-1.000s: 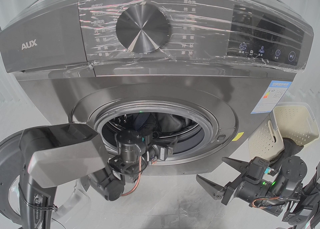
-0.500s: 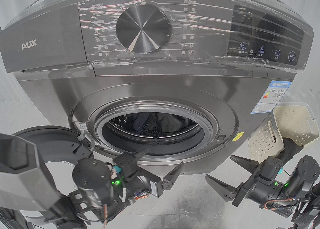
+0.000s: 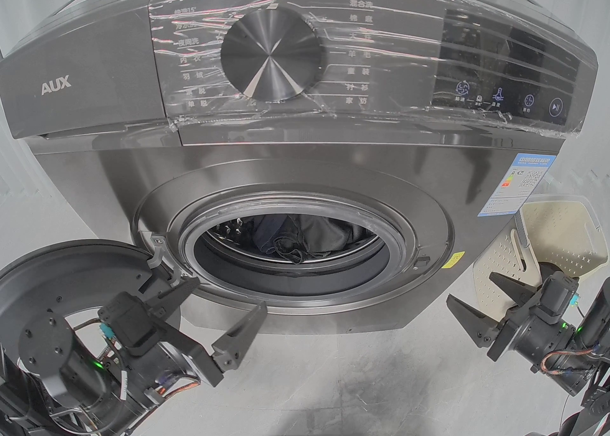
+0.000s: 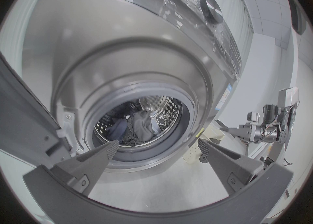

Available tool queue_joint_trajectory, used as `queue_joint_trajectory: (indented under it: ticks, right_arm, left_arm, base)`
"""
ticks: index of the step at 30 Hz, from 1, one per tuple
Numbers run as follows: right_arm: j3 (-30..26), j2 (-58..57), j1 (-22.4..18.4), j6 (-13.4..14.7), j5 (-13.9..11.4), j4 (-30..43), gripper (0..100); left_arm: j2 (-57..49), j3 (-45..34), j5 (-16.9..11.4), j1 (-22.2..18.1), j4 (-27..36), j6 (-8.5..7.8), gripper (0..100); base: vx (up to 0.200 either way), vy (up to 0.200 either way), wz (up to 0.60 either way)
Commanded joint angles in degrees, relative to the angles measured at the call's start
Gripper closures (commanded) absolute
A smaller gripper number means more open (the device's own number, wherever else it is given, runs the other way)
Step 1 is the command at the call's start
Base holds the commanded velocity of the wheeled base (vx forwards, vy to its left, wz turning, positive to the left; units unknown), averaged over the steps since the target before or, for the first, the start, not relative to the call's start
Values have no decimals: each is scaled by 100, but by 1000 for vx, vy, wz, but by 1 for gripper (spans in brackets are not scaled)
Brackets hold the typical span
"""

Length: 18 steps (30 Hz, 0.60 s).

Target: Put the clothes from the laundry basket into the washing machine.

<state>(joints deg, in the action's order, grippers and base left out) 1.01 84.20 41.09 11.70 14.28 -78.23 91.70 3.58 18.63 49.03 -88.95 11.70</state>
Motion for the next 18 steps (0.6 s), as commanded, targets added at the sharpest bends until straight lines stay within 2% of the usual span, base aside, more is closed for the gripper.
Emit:
queue_joint_trajectory:
  ticks: [1,2,3,4,7,13,17,18]
  right_arm:
    - [-101,-1406,-146,16,-30,1319,0]
    - [-101,-1661,-190,16,-65,1662,0]
    - [-101,-1661,-190,16,-65,1662,0]
    - [-101,-2022,-304,34,-74,2119,0]
    - [-101,-2567,-620,25,-74,2628,0]
    - [-101,-3700,-1183,-10,-100,3551,0]
    - [-101,-4535,-1517,-54,-144,4369,0]
    - [-101,-4737,-1684,-80,-188,4553,0]
  left_arm:
    - [-671,-358,27,-236,1,-370,0]
    - [-706,-358,62,-227,27,-485,0]
    - [-706,-358,62,-227,27,-485,0]
    - [-820,-358,124,-236,62,-608,0]
    - [-1216,-358,291,-245,186,-722,0]
    - [-1998,-358,308,-702,950,-757,0]
    - [-2842,-358,264,-895,1873,-748,0]
    - [-3167,-358,264,-1018,2312,-722,0]
  base:
    - [-200,0,0]
    - [-200,0,0]
    - [-200,0,0]
    - [-200,0,0]
    - [-200,0,0]
    - [-200,0,0]
    - [-200,0,0]
    - [-200,0,0]
